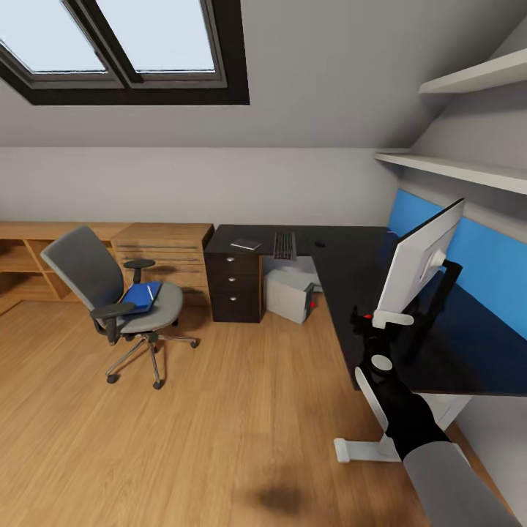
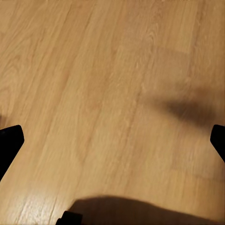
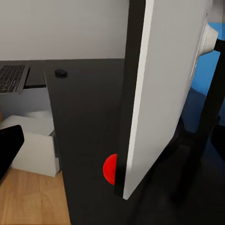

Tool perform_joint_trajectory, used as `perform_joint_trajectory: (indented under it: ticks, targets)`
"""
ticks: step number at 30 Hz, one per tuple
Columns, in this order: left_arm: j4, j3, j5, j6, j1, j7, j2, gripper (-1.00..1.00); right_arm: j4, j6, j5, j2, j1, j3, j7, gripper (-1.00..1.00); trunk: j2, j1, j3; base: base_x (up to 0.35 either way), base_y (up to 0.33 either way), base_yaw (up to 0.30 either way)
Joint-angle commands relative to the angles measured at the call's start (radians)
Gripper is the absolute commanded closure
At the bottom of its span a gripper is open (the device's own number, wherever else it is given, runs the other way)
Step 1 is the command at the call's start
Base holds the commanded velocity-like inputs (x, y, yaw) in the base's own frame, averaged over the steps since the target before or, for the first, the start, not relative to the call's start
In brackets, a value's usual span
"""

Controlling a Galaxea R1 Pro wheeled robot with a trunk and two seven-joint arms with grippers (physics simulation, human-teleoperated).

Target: In the bedroom, organize the workspace by keeping the computer under the desk, ensuring the monitor is on the desk, placing the keyboard on the desk next to the monitor, placing the mouse on the desk next to the keyboard, moving the folder from the swivel chair onto the desk next to the mouse, stacking the notebook on top of the folder with the pen on top of the notebook, and positioning the swivel chair next to the desk.

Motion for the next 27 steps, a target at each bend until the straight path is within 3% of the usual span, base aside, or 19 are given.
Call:
perform_joint_trajectory:
  ticks: [1,7,17,27]
  targets:
    - [0.0,-0.008,0.006,-0.004,-0.001,0.007,0.001,-1.0,-0.001,0.0,-0.01,-0.002,-0.001,0.005,-0.009,-1.0,-0.001,0.0,-0.001,0.004,0.0,0.0]
    - [0.0,-0.008,0.006,-0.004,-0.001,0.007,0.0,-1.0,-0.001,-0.001,-0.01,-0.003,-0.001,0.003,-0.013,-1.0,-0.001,0.0,-0.001,0.002,0.0,0.0]
    - [0.001,-0.009,0.006,-0.004,-0.001,0.007,0.0,-1.0,0.0,-0.003,-0.01,-0.004,-0.001,-0.069,-0.014,-1.0,-0.001,0.0,-0.001,0.0,0.0,0.0]
    - [0.002,-0.009,0.006,-0.004,-0.001,0.007,0.0,-1.0,0.0,-0.001,-0.01,-0.007,-0.001,-0.089,-0.014,-1.0,-0.001,0.0,-0.001,0.0,0.0,0.0]
